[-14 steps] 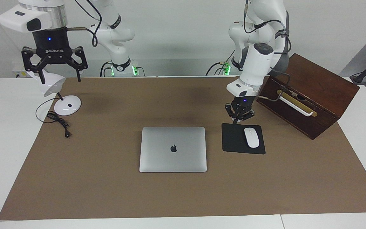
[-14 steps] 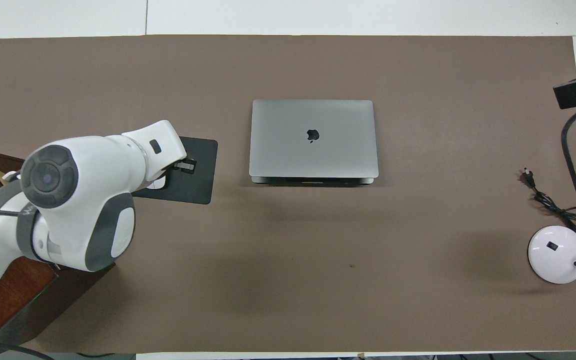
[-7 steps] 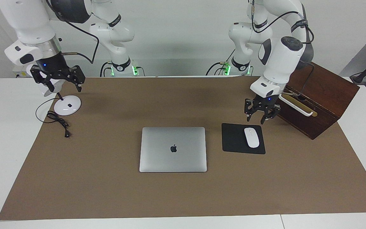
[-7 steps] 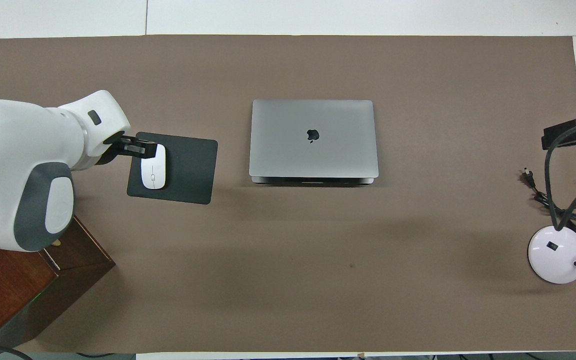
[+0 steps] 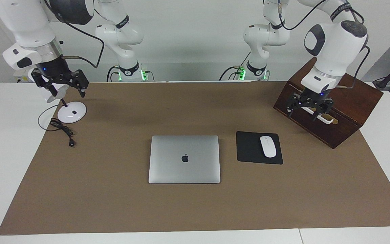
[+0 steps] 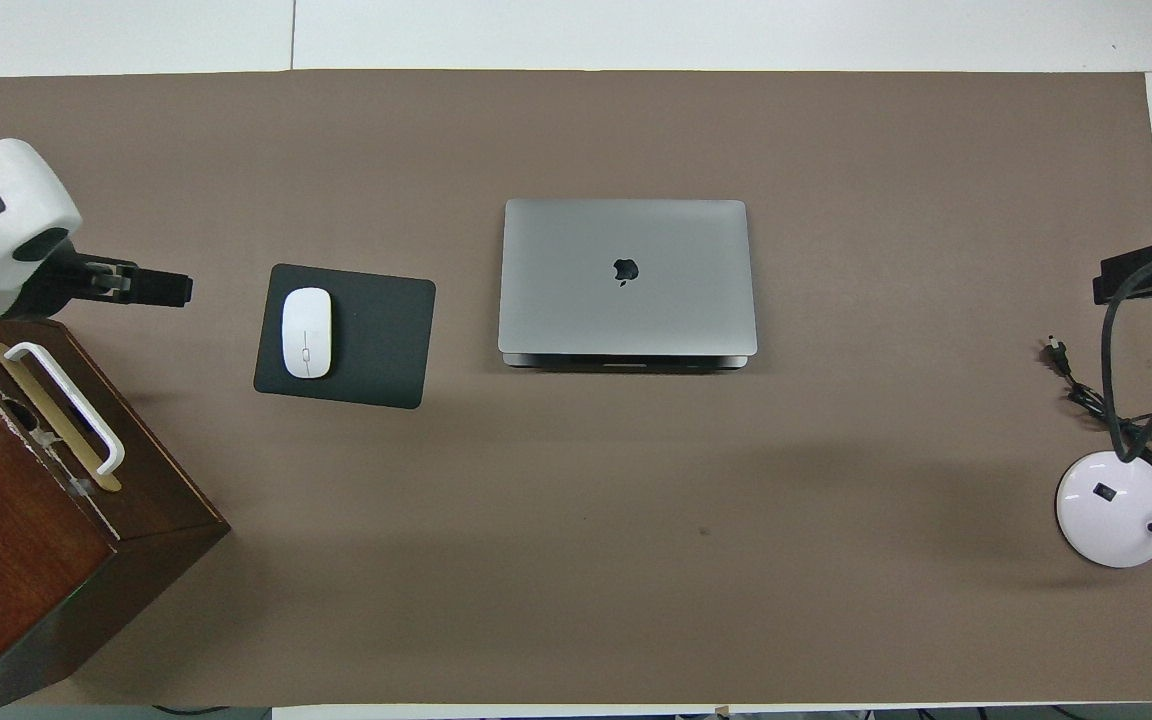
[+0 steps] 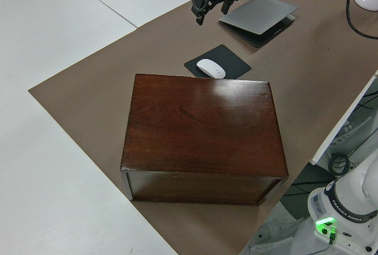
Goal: Close laptop with both arms
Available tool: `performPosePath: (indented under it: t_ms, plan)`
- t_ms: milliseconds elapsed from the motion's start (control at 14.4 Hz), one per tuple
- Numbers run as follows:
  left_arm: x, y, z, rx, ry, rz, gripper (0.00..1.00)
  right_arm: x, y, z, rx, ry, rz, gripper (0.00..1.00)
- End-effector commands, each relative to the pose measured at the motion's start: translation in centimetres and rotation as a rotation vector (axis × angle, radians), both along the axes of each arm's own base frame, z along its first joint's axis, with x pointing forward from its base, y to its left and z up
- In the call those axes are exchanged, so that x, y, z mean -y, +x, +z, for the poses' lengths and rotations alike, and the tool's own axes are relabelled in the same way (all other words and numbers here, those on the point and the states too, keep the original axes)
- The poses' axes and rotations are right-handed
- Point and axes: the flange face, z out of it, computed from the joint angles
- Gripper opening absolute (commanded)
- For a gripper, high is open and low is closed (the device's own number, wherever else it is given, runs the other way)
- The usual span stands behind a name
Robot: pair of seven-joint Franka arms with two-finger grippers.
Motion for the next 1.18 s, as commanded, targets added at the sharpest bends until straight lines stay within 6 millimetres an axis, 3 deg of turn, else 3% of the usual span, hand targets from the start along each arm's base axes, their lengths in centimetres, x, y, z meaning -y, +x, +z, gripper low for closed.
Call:
performPosePath:
  t_ms: [0,625,1112]
  plan:
    - [-1.4,-0.7,1.6,-0.035,0.02,0.002,1.0,0.2,-0.8,0.0,-0.001,0.031,-0.005,1.0]
    - [-4.7,-3.2,7.3,-0.096,0.06,0.047,1.0,0.0,-0.5,0.2,-0.004,0.032,-0.003,1.0]
    - [-4.8,-3.5,7.3,-0.141,0.053,0.171,1.0,-0.8,-0.4,0.1,-0.008,0.032,0.007,1.0]
